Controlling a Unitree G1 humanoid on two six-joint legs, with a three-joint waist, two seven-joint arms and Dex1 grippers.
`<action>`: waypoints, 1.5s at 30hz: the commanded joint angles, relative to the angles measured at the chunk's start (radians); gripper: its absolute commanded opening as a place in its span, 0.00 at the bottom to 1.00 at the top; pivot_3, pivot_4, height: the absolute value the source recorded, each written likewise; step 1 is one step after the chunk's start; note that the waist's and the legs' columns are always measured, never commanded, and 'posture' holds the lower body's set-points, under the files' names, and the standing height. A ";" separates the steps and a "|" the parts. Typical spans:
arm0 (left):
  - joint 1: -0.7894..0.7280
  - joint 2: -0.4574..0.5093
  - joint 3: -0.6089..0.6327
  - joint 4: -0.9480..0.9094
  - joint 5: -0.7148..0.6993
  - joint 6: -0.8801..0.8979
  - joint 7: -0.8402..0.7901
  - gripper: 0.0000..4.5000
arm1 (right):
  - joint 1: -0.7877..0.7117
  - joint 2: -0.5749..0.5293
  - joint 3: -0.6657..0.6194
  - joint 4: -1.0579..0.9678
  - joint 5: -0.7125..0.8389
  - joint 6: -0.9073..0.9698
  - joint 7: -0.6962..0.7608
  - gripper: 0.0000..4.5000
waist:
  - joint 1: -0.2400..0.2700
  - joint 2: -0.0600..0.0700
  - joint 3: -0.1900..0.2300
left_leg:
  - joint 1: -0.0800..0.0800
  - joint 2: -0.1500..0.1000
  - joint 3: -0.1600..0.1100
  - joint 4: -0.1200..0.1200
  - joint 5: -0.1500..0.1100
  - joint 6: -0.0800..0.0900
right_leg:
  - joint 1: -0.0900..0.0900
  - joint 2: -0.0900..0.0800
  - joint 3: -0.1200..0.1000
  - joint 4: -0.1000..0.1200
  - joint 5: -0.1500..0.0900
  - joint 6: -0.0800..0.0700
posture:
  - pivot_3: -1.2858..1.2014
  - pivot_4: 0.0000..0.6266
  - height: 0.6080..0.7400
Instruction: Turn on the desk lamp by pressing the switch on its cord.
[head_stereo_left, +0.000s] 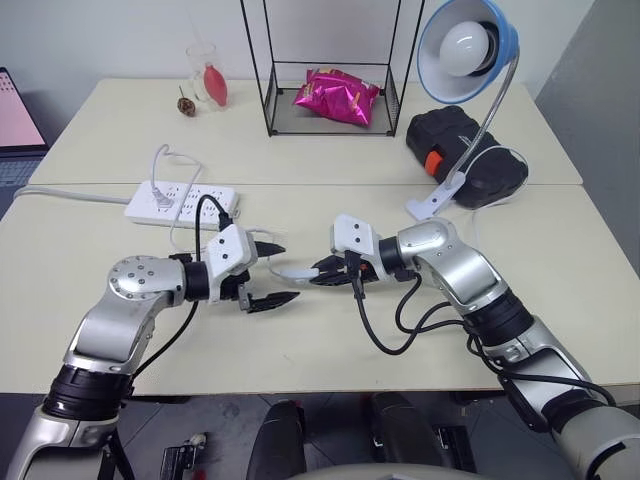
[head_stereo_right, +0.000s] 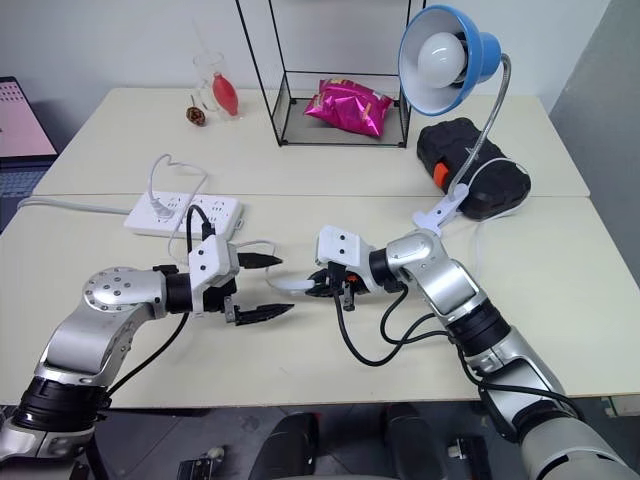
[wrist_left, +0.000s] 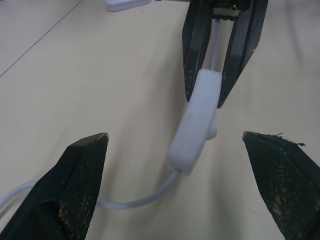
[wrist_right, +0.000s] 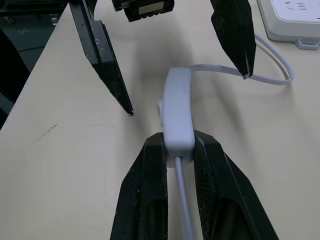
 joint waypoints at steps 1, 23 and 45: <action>-0.025 -0.001 -0.005 -0.005 -0.005 0.003 -0.010 1.00 | -0.002 0.000 0.001 -0.044 0.004 -0.010 0.003 0.08 | 0.000 0.000 0.000 | 0.000 0.000 0.000 0.000 0.000 0.000 | 0.000 0.000 0.000 0.000 0.000 0.000 | 0.52 0.24 1.00; -0.071 0.003 -0.043 0.042 0.060 -0.048 -0.023 0.23 | 0.000 0.004 0.007 -0.071 0.018 0.003 0.008 0.08 | 0.000 0.000 0.000 | 0.000 0.000 0.000 0.000 0.000 0.000 | 0.000 0.000 0.000 0.000 0.000 0.000 | 0.52 0.24 1.00; -0.057 -0.029 -0.026 0.065 0.052 -0.126 -0.032 0.45 | -0.005 0.018 0.008 -0.071 0.022 0.005 0.015 0.08 | 0.000 0.000 0.000 | 0.000 0.000 -0.001 0.000 0.000 0.000 | 0.000 0.000 0.000 0.000 0.000 0.000 | 0.52 0.24 1.00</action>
